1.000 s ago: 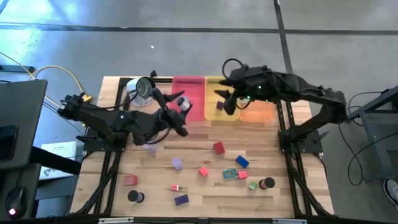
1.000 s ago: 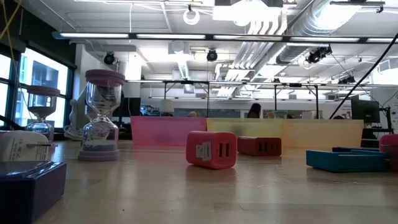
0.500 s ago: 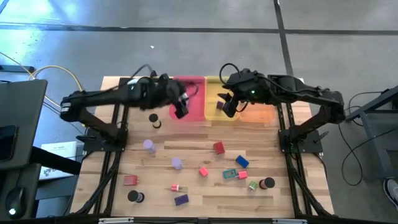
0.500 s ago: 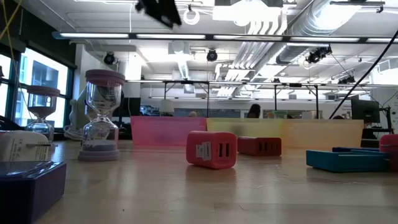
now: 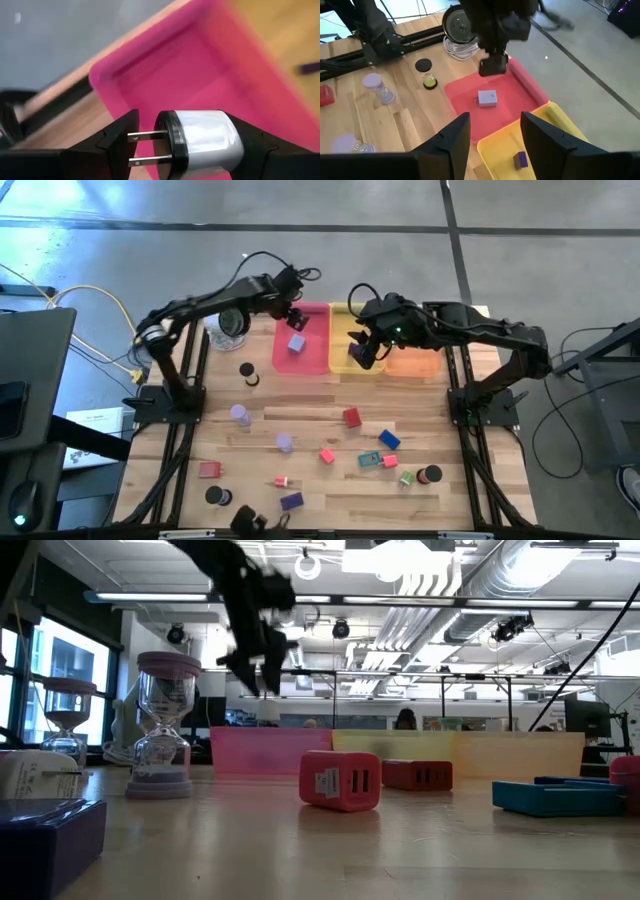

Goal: Pick & Place Office items
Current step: Put the white black charger adapter into the red bin, then put the black green hourglass into the orange bin

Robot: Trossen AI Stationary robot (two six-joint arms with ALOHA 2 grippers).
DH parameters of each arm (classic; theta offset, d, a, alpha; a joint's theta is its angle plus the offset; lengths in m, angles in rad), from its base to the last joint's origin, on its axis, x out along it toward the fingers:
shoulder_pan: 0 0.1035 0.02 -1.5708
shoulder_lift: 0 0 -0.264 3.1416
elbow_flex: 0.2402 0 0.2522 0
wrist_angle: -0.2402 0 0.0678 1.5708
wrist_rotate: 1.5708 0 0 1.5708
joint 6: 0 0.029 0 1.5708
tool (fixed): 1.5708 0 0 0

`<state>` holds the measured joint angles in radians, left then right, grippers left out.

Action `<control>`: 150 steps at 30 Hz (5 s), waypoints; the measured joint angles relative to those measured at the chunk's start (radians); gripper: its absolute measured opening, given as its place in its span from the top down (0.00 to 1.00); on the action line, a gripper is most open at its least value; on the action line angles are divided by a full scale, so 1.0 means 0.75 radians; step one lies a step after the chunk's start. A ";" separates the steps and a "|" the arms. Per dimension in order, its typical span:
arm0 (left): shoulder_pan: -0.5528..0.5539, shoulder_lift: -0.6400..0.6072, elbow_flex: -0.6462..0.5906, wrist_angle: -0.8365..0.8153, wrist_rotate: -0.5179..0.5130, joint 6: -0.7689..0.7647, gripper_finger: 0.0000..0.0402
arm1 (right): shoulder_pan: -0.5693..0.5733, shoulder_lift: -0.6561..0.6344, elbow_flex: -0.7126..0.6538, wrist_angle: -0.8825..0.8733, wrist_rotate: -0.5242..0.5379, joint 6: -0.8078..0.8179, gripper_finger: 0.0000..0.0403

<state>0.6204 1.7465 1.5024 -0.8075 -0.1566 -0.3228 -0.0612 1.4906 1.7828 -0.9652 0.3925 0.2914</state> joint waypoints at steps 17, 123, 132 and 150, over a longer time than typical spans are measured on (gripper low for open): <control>0.088 0.206 0.001 0.082 0.034 -0.104 0.42 | -0.001 0.010 0.000 -0.030 0.046 0.005 0.60; -0.720 -0.527 0.000 -0.955 -0.182 -0.399 0.27 | 0.020 0.063 -0.001 -0.034 -0.115 -0.035 0.60; -0.729 -0.520 -0.001 -1.021 -0.183 -0.485 0.27 | 0.040 0.063 -0.001 -0.031 -0.110 -0.043 0.60; -0.718 -0.520 -0.124 -1.018 -0.132 -0.635 0.27 | 0.039 0.063 -0.001 -0.025 -0.108 -0.080 0.60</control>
<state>0.0820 1.3567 1.4093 -1.5708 -0.2559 -0.7991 -0.0323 1.5375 1.7824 -0.9836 0.3119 0.2314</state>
